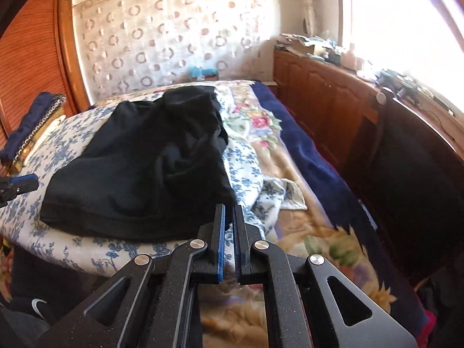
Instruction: Fold small clothes
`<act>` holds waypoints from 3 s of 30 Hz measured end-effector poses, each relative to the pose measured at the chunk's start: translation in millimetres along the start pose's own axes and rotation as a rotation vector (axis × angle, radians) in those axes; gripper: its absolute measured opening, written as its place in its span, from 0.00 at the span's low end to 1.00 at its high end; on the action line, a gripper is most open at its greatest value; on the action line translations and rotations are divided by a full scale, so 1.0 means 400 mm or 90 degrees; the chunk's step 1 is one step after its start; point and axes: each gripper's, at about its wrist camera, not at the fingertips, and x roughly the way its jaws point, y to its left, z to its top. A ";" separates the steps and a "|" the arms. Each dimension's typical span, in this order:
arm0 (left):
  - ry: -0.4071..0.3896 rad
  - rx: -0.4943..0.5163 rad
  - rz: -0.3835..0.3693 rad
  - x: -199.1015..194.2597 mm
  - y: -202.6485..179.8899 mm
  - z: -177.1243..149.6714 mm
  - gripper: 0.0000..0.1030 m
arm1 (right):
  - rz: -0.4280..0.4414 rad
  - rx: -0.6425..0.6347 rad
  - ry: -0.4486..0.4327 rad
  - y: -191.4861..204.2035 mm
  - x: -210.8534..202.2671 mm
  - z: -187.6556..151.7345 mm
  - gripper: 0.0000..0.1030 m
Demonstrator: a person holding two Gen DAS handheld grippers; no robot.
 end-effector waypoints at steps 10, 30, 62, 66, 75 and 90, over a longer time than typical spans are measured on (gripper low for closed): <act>0.047 0.011 -0.036 0.048 -0.022 -0.012 0.23 | 0.033 -0.013 -0.034 0.015 0.037 0.046 0.43; 0.086 -0.014 -0.106 0.105 -0.023 -0.008 0.04 | 0.095 0.001 0.042 -0.031 0.166 0.029 0.43; -0.046 -0.013 -0.128 -0.048 -0.012 0.084 0.03 | 0.176 -0.075 0.019 0.063 0.119 0.055 0.06; -0.111 -0.020 -0.144 -0.136 -0.021 0.177 0.03 | 0.181 -0.075 -0.074 0.068 0.011 0.147 0.06; -0.257 -0.031 -0.152 -0.401 -0.005 0.372 0.03 | 0.212 -0.115 -0.244 0.099 -0.236 0.365 0.05; -0.344 -0.044 -0.004 -0.517 0.175 0.598 0.03 | 0.184 -0.174 -0.329 0.272 -0.210 0.667 0.05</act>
